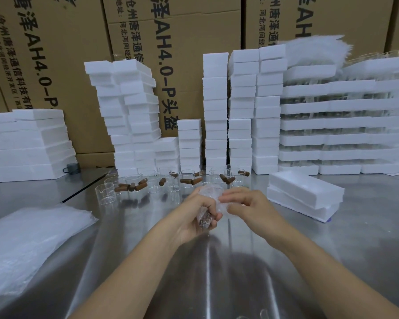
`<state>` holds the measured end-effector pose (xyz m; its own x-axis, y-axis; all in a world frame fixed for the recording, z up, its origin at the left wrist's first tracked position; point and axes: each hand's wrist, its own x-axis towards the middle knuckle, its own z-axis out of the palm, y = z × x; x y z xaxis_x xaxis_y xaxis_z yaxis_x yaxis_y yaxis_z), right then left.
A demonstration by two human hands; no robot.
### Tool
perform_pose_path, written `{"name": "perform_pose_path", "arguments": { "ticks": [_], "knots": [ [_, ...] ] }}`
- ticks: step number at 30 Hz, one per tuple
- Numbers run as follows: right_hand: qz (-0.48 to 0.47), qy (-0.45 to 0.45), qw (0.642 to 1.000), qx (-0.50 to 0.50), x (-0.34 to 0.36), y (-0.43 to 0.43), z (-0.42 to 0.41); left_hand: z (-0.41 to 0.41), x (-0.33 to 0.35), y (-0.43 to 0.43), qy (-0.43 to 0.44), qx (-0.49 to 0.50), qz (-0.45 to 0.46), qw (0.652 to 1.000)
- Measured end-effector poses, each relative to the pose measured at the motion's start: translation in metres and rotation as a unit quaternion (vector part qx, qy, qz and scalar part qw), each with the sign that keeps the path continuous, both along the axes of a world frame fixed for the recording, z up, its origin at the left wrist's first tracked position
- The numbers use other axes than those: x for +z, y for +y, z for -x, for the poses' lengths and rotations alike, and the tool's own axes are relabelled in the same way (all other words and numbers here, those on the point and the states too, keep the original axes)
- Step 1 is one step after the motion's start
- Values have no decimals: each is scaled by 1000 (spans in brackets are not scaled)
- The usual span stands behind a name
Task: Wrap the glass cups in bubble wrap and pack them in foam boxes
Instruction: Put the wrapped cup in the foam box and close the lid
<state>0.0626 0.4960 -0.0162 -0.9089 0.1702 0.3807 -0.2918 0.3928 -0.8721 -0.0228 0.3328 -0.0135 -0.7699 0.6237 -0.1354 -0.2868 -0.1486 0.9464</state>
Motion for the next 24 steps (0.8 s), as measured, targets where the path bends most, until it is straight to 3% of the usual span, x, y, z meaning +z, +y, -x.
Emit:
{"name": "perform_pose_path", "arguments": {
  "ticks": [5, 10, 15, 18, 20, 24],
  "knots": [
    [76, 66, 992, -81, -5, 0, 2, -8, 1, 4, 62, -27, 43, 997],
    [-13, 18, 999, -37, -4, -5, -1, -11, 2, 7, 81, 9, 16, 997],
    [-92, -30, 992, 76, -1, -17, -9, -7, 6, -2, 110, 26, 50, 992],
    [-111, 2, 994, -10, -5, -21, -6, -4, 3, -1, 120, 46, 55, 990],
    [-68, 48, 994, -74, -7, -24, -4, -2, 1, 2, 121, 64, 42, 990],
    [-50, -16, 996, 67, -6, -20, -7, -1, -1, 7, 132, 72, 47, 988]
  ]
}}
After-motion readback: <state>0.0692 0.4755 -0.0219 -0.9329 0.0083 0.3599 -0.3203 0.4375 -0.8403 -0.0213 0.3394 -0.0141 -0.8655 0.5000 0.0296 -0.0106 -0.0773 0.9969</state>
